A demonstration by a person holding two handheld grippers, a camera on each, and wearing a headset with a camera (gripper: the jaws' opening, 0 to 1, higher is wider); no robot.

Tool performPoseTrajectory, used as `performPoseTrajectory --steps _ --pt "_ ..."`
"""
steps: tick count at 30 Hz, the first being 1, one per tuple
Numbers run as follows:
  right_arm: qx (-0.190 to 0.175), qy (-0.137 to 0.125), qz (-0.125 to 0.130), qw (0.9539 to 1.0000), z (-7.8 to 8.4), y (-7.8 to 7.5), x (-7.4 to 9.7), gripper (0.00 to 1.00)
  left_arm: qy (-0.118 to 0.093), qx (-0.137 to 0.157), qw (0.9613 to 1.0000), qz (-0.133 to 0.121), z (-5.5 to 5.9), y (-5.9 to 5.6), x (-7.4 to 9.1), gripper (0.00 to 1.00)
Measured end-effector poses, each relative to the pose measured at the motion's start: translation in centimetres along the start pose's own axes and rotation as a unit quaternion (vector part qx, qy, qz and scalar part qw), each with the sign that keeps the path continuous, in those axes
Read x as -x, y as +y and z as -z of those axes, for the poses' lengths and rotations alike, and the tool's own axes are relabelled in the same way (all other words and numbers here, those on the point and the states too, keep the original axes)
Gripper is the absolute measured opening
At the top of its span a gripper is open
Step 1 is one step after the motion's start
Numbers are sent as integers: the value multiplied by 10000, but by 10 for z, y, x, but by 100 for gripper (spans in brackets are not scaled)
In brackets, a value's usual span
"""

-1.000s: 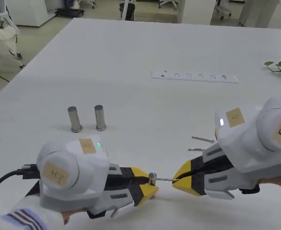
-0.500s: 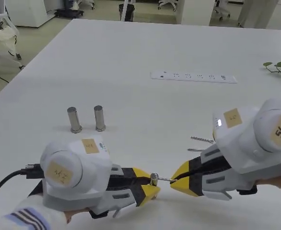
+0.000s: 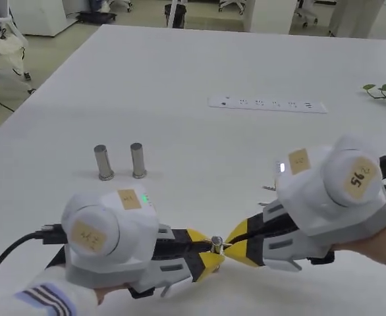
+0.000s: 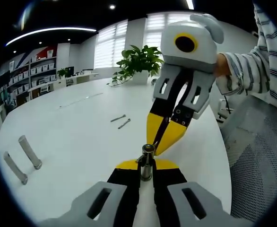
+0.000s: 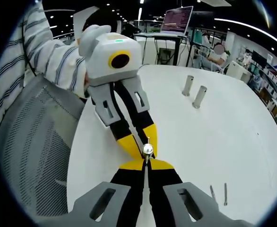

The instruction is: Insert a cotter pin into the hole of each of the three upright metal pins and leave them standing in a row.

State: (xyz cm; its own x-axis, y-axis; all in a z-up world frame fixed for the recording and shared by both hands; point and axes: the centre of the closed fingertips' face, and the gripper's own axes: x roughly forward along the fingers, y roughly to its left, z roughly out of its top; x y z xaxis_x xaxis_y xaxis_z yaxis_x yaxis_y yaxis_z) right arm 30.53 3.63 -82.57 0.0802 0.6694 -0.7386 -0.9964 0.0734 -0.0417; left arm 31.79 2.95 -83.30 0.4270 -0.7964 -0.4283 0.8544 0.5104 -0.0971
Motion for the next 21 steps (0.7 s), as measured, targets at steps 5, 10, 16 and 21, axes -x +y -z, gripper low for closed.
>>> performPoseTrajectory --steps 5,10,16,21 --pt "158 -51 21 9999 1 0 1 5 -25 3 10000 -8 0 0 0 7" --pt "71 -153 38 9999 -1 1 3 9 -32 15 10000 -42 1 0 0 8" --pt "33 -124 100 9999 3 -3 10 8 56 -7 10000 -31 4 0 0 8" --pt "-23 -130 115 9998 5 -4 14 3 184 -36 9998 -68 10 0 -1 8"
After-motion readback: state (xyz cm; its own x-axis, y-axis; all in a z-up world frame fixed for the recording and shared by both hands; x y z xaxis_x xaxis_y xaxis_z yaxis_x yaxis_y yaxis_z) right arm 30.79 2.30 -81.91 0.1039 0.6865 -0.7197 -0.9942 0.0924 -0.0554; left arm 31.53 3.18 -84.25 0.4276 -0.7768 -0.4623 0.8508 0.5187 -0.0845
